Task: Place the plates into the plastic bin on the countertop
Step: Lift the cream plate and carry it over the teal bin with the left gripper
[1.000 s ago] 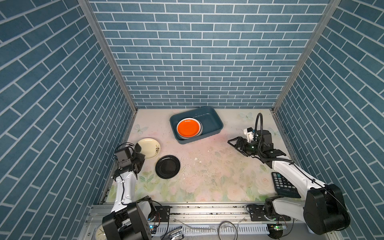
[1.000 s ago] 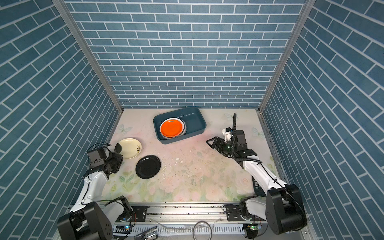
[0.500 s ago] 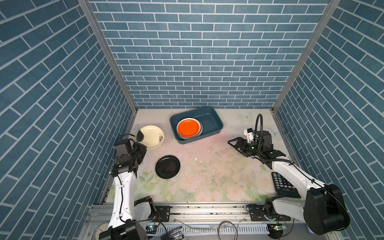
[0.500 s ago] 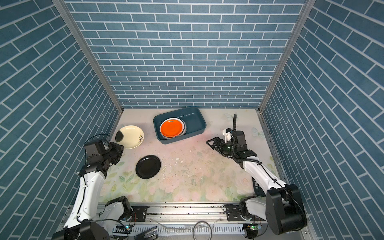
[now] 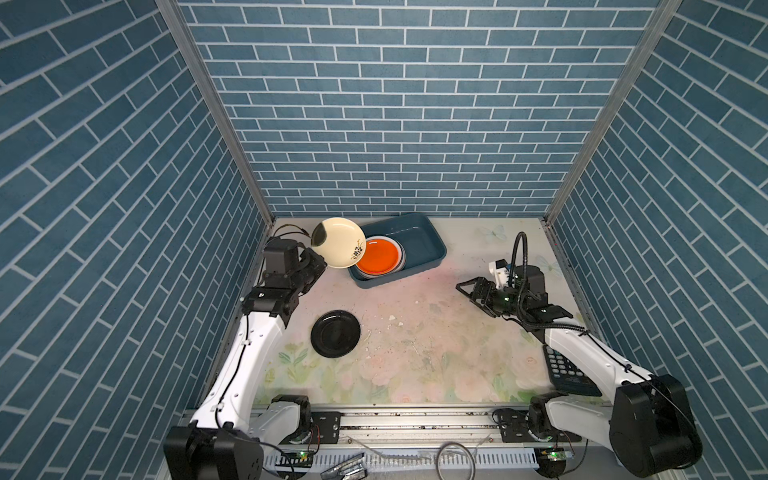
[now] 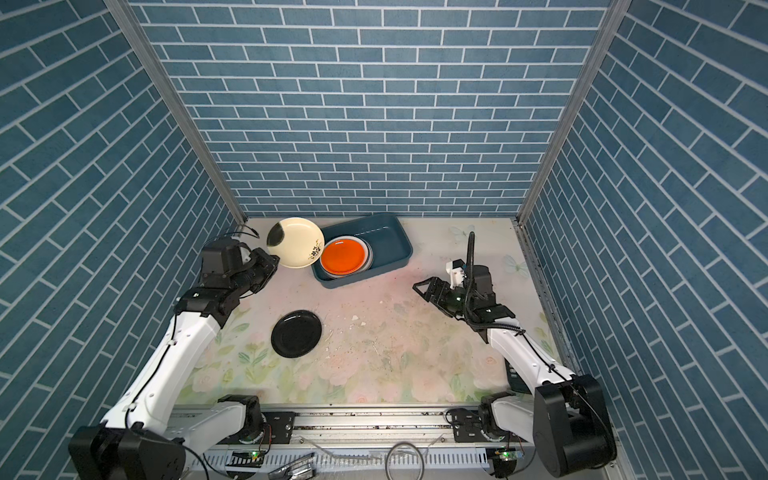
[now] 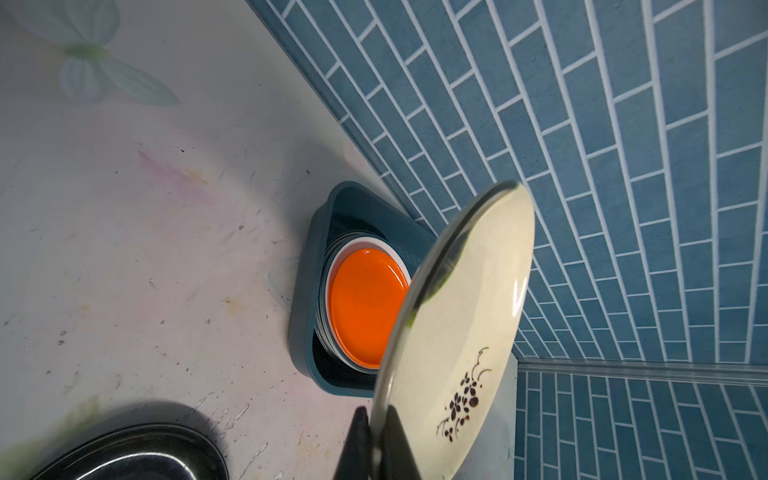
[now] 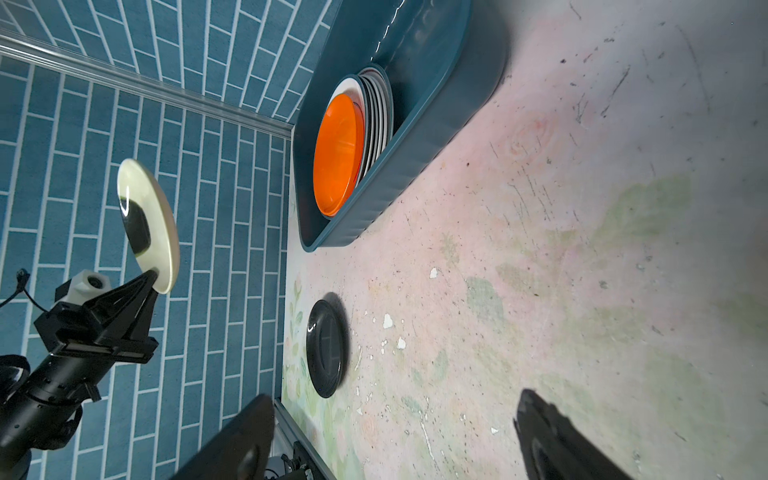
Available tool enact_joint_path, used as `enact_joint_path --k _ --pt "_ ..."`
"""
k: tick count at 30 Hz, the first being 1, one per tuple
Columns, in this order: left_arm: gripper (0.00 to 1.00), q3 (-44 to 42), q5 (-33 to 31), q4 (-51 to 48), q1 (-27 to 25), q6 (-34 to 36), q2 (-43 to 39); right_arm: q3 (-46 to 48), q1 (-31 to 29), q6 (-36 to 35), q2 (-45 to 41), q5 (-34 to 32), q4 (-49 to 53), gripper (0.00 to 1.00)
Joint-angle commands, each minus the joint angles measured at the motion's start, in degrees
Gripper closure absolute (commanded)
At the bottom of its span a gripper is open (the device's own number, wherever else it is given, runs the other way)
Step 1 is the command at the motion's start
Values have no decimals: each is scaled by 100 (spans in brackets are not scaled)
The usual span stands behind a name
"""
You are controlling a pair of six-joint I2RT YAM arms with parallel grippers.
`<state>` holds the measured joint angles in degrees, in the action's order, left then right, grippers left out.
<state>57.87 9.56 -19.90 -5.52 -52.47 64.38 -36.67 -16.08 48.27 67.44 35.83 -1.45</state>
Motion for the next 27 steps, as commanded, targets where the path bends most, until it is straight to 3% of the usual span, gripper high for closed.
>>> enact_joint_path --k 1,12,27 --pt "100 427 -379 26 -305 433 467 90 24 95 -98 56 -79 9" --pt "100 1378 -301 -129 -667 763 2179 159 21 68 -120 -15 -13 9" --pt "100 2288 61 -463 -678 962 3793 234 26 73 -103 -21 -31 9"
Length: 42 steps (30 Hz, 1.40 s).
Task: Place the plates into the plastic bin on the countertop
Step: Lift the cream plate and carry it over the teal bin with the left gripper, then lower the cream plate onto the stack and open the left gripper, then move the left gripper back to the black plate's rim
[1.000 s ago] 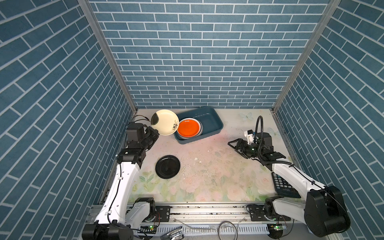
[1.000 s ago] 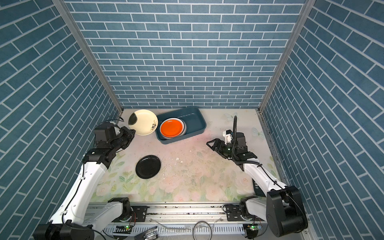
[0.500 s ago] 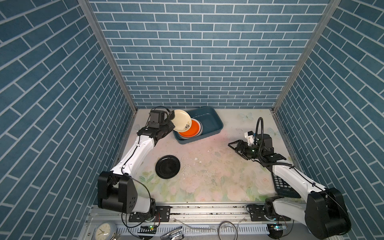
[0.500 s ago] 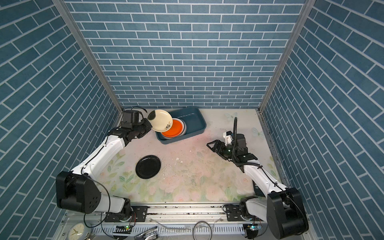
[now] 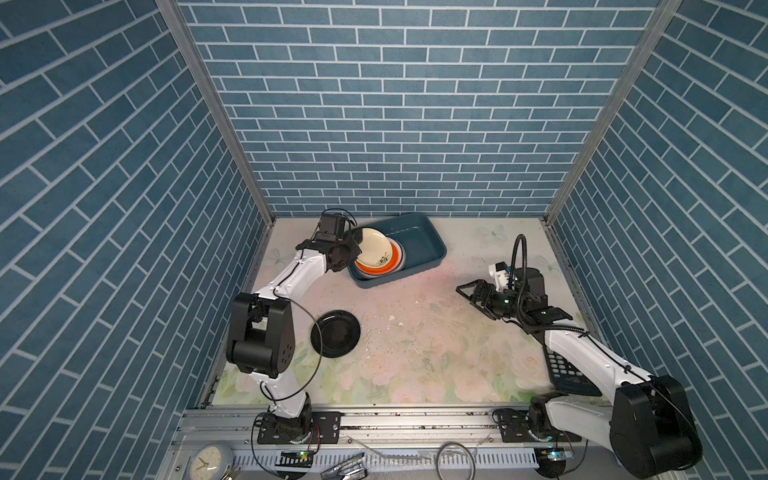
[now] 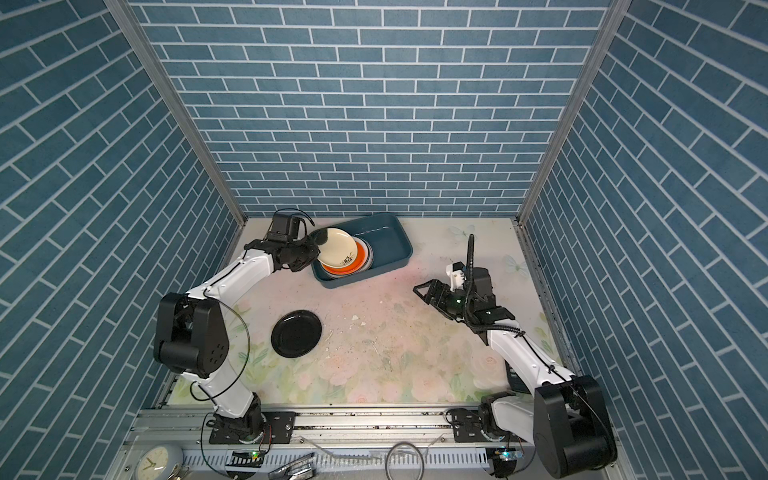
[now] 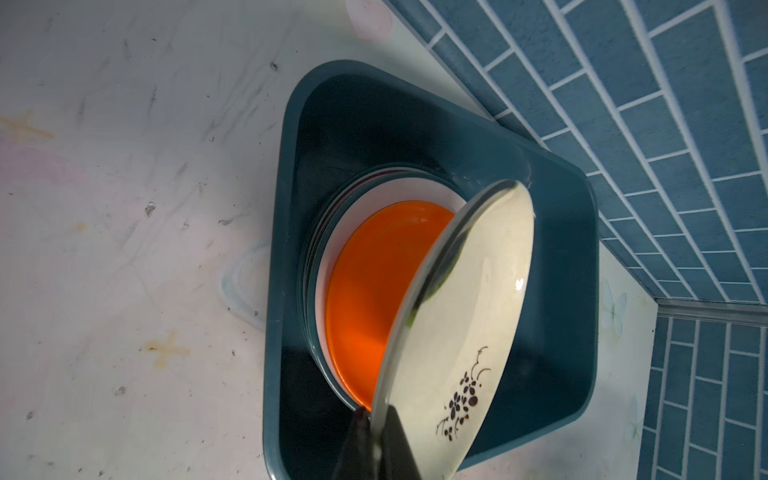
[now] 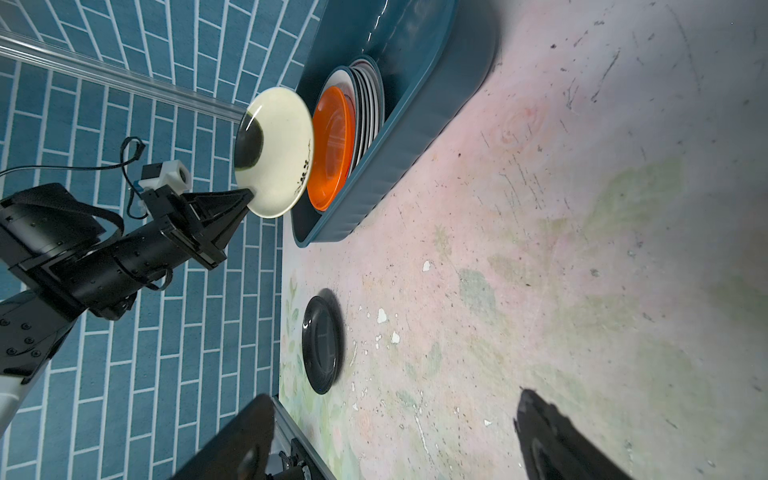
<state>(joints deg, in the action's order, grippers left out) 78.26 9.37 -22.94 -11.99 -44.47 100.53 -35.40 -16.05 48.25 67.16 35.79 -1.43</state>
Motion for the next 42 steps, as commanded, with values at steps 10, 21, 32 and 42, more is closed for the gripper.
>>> enact_joint_path --k 10,21,32,42 --pt "76 591 453 -410 -29 442 625 158 23 79 -95 -80 -33 9" --pt "25 691 270 -708 -32 769 566 199 23 67 -134 -72 -33 9" --pt "12 37 -625 -465 -155 965 -748 279 23 51 -263 -116 -19 9" --pt "4 -970 -1234 -900 -146 1141 -2011 458 23 38 -539 -52 -103 9"
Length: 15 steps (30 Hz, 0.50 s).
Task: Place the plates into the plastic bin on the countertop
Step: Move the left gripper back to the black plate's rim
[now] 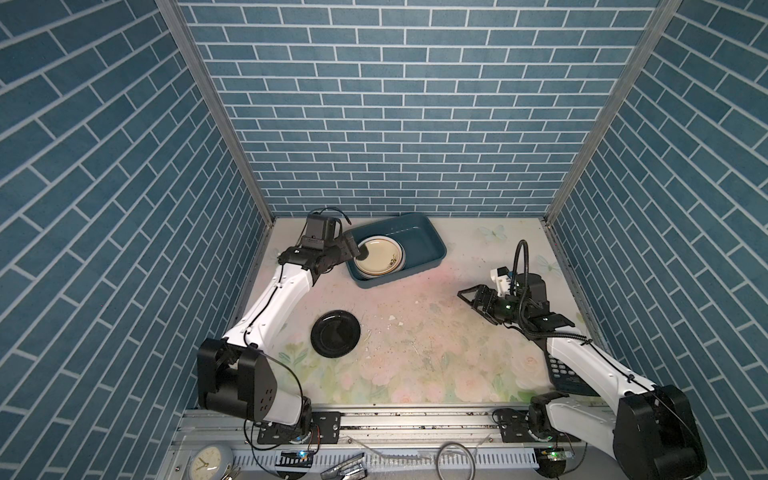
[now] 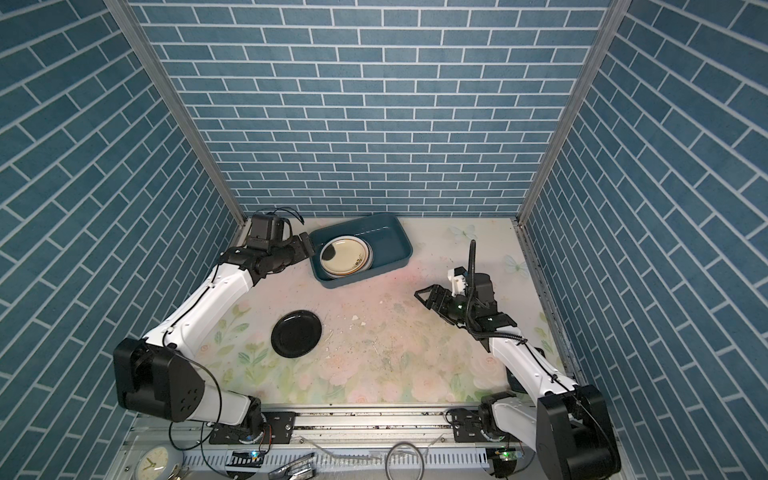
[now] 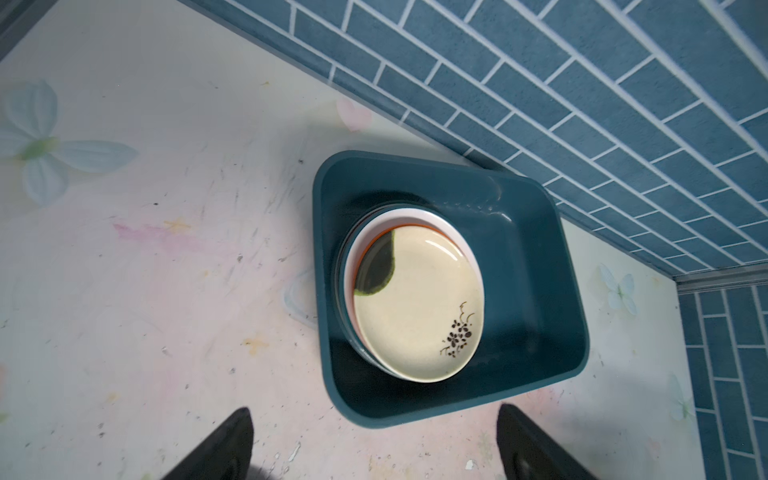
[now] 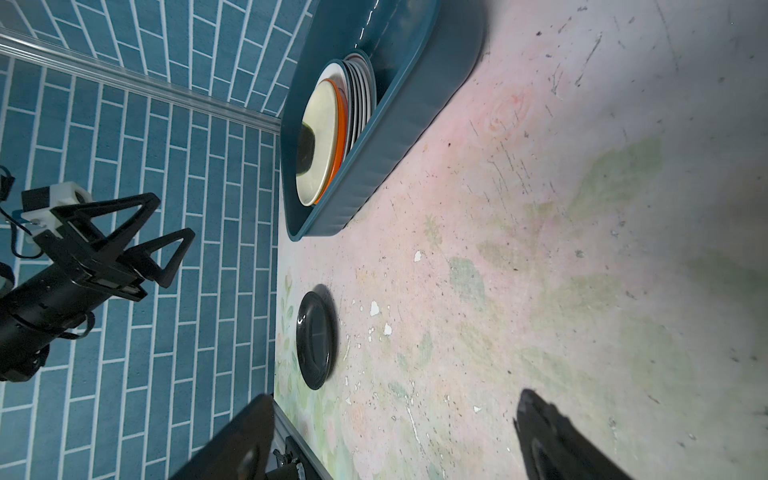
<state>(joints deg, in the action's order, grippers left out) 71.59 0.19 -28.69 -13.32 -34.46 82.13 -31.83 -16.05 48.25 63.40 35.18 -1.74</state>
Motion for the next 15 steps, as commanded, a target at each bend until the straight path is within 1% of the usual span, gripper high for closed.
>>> enact_joint_path --k 1,2,4,9,15 --pt "2 -458 -335 -323 0 160 -281 137 23 12 -219 7 -81 9" --pt "1 -628 -306 -292 25 210 -372 175 23 -52 -277 -43 -74 9" --pt "0 -886 -233 -291 126 247 -534 245 23 -149 -400 -189 -12 9" --pt "0 -1536 55 -203 389 49 -1068 278 23 -441 -667 -354 314 9" --pt "0 -1939 53 -406 541 4 -1579 456 23 -427 -749 -378 342 9"
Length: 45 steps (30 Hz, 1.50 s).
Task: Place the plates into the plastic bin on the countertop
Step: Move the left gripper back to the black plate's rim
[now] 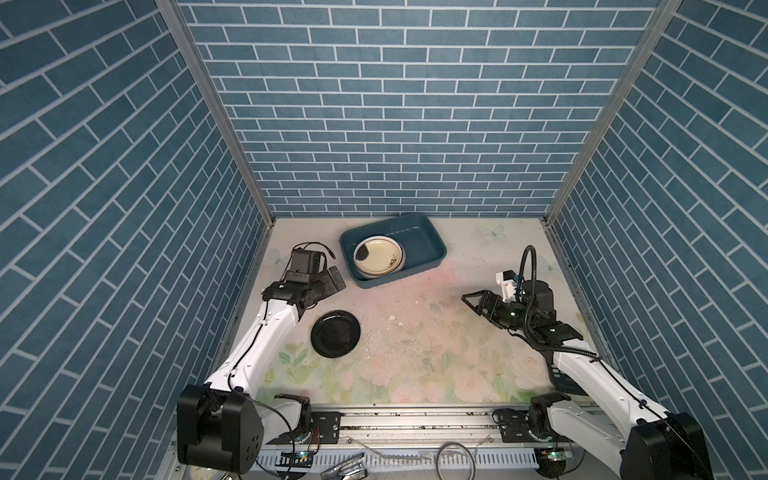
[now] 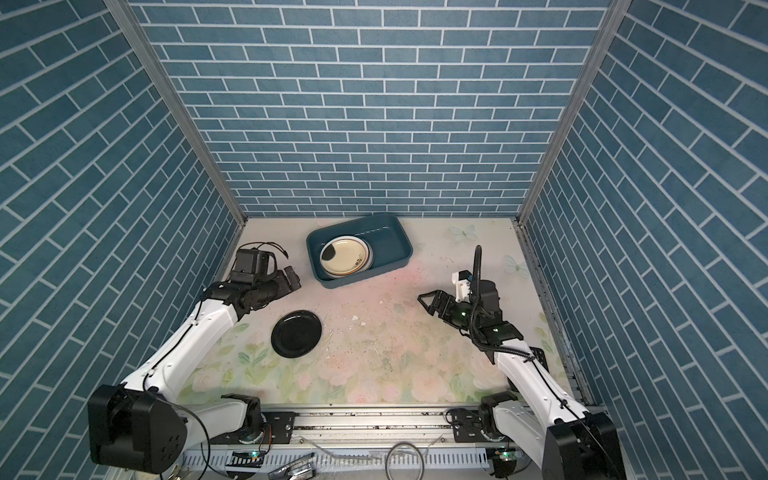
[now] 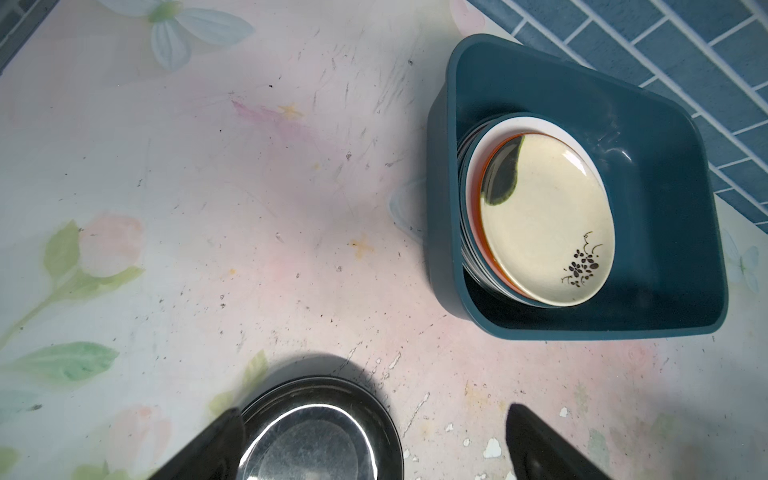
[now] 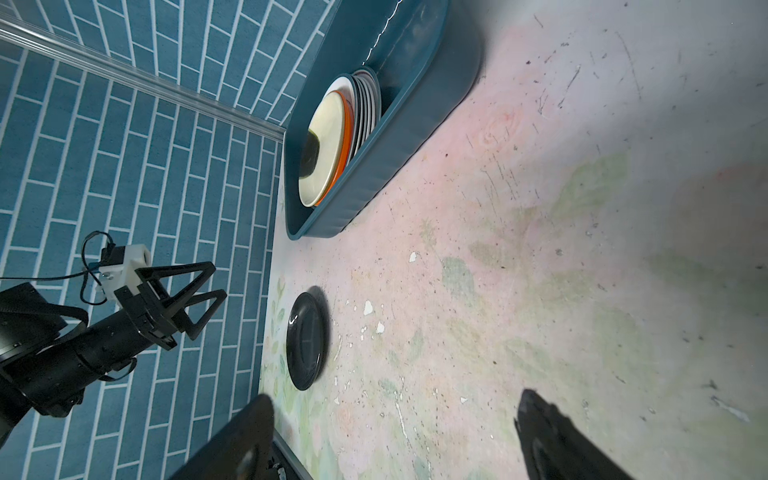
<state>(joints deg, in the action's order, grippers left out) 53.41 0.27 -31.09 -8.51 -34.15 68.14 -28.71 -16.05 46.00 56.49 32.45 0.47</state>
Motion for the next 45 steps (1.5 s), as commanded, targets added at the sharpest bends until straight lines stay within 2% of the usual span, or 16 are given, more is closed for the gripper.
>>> enact_joint_path --k 1,9,16,23,29,33,39,45 --pt "0 -174 57 -194 75 -35 -263 184 23 -182 -64 -88 96 9" --pt "0 -609 51 -327 165 -169 -769 289 23 -126 -95 -39 44 9" --pt "0 -1150 307 -126 217 -289 -919 187 23 -160 25 -26 54 9" --pt "0 -1755 493 -80 498 -314 -1185 -43 23 -144 371 37 76 9" --pt "1 -2309 996 120 836 -452 -1322 -255 23 -47 616 77 26 9" --pt "0 -2646 1108 380 937 -450 -1307 -394 23 -17 796 93 23 9" --pt "0 -3083 1534 938 1259 -463 -1038 -491 10 313 1221 459 -486 9" --pt "10 -3275 1494 1204 1341 -372 -1042 -598 -88 485 1593 454 -799 9"
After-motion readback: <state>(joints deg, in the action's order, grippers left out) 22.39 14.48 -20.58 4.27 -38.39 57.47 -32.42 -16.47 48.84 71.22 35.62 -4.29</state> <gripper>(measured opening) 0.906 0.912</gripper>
